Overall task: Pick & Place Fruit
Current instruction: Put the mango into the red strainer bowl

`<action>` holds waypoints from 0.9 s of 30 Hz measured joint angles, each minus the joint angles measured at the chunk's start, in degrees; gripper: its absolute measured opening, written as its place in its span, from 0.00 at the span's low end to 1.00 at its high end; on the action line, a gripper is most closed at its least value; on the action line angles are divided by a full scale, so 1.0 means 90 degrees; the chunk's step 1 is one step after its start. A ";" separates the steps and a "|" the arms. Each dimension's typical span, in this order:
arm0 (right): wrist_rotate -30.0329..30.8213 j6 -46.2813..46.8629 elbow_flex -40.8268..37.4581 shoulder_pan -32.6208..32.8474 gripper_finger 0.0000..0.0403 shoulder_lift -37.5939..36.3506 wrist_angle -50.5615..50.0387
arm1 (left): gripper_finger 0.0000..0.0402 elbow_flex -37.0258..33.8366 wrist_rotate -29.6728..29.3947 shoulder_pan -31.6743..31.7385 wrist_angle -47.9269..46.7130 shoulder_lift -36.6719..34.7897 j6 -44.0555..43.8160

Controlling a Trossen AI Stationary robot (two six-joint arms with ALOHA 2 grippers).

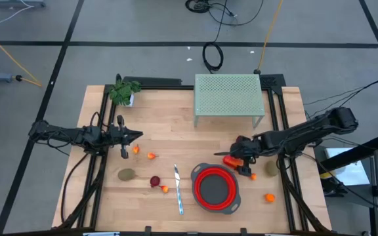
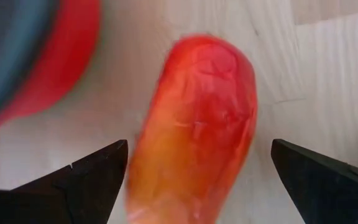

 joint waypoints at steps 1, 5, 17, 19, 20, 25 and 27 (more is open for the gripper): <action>0.0048 0.0000 0.0000 0.0000 0.97 0.0098 0.0032 | 0.06 0.0000 0.0000 0.0002 0.0000 -0.0002 0.0000; 0.0055 -0.0009 0.0000 0.0000 0.97 0.0398 0.0048 | 0.06 0.0000 0.0000 0.0001 0.0000 -0.0002 0.0002; 0.0068 0.0105 0.0007 -0.0005 0.73 0.0521 -0.0036 | 0.06 0.0000 0.0000 0.0000 -0.0002 -0.0002 0.0005; 0.0073 0.0128 0.0007 0.0000 0.67 0.0511 -0.0069 | 0.06 0.0000 0.0002 0.0001 -0.0002 -0.0002 0.0005; 0.0047 0.0181 0.0005 -0.0002 0.64 0.0471 -0.0123 | 0.06 0.0000 0.0000 0.0001 -0.0001 -0.0002 0.0005; 0.0055 0.0528 0.0002 0.0000 0.54 0.0247 -0.0288 | 0.06 0.0000 0.0000 0.0000 -0.0003 -0.0002 0.0007; 0.0081 0.0666 0.0002 -0.0002 0.53 0.0105 -0.0303 | 0.06 0.0000 0.0002 0.0000 -0.0002 0.0000 0.0005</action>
